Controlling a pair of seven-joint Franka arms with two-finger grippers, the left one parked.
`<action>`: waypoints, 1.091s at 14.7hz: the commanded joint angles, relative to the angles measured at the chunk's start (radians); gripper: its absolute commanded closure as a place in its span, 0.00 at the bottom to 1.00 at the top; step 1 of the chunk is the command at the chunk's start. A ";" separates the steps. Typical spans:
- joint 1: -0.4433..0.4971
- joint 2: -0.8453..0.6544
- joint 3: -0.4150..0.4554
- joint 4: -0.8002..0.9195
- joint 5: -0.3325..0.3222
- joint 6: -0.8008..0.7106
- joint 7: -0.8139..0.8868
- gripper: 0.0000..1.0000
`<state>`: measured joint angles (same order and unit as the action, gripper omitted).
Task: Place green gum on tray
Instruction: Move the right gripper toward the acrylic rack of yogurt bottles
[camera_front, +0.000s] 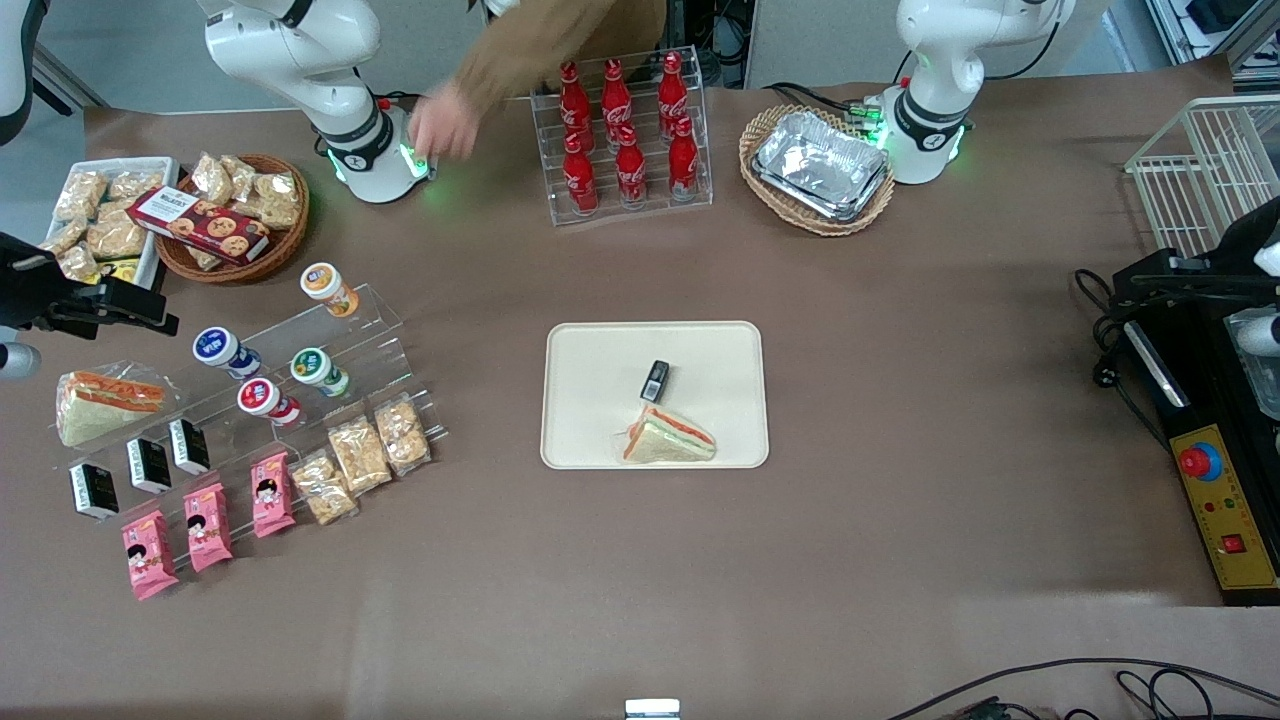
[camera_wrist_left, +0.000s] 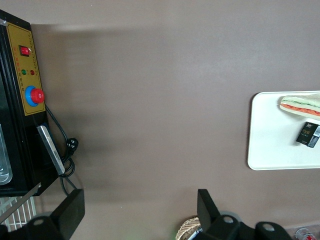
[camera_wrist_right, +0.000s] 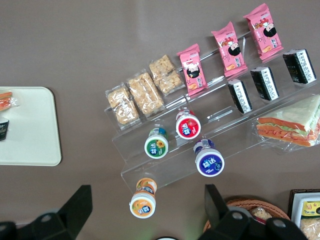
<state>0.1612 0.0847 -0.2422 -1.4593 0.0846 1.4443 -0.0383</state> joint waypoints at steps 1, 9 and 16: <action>0.004 0.013 -0.003 0.027 -0.016 -0.021 -0.008 0.00; 0.004 0.015 -0.003 0.019 -0.012 -0.022 -0.006 0.00; 0.038 -0.038 -0.002 -0.080 -0.016 -0.049 0.008 0.00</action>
<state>0.1647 0.0972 -0.2401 -1.4752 0.0846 1.3955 -0.0383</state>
